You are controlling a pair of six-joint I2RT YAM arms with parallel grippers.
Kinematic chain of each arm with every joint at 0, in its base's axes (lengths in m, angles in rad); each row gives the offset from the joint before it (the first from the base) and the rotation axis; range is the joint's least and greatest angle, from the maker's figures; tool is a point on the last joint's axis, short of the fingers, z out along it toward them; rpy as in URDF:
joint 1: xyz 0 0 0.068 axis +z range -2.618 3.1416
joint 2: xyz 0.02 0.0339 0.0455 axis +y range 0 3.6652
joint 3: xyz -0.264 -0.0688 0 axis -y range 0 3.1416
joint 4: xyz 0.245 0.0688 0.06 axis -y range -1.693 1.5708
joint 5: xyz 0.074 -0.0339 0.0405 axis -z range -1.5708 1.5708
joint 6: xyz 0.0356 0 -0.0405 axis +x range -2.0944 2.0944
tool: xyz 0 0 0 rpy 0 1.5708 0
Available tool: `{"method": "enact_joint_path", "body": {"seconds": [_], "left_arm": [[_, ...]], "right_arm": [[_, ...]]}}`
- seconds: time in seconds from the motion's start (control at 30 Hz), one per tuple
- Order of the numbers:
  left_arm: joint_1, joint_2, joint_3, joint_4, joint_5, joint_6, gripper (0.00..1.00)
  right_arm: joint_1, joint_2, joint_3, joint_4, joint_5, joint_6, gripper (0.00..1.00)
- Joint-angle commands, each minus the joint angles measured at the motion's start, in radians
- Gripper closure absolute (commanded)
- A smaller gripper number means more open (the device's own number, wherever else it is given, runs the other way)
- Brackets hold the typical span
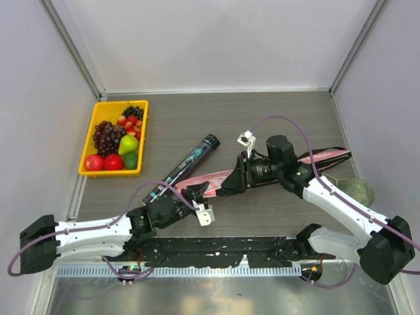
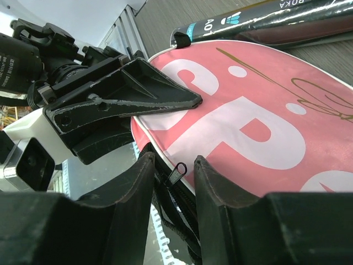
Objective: Pack up the badminton gear
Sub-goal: Zip the racket bag at the center of the board.
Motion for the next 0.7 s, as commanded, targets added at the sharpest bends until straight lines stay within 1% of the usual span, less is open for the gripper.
{"method": "enact_joint_path", "body": {"seconds": [0.0,0.07,0.53,0.63,0.67], "left_arm": [[-0.003,0.0,0.059,0.153,0.031,-0.023,1.0],[-0.001,0.0,0.059,0.151,0.029,-0.023,1.0],[-0.003,0.012,0.071,0.148,0.026,-0.023,1.0],[-0.001,0.015,0.075,0.148,0.024,-0.023,1.0],[-0.003,0.015,0.075,0.147,0.023,-0.023,1.0]], "right_arm": [[0.001,0.003,-0.001,0.037,-0.061,-0.026,0.61],[0.001,-0.003,-0.007,0.042,-0.071,-0.025,0.64],[0.001,-0.037,-0.045,0.048,-0.097,-0.04,0.65],[-0.001,-0.046,-0.047,0.048,-0.094,-0.042,0.71],[0.001,-0.048,-0.048,0.048,-0.089,-0.04,0.75]]}}
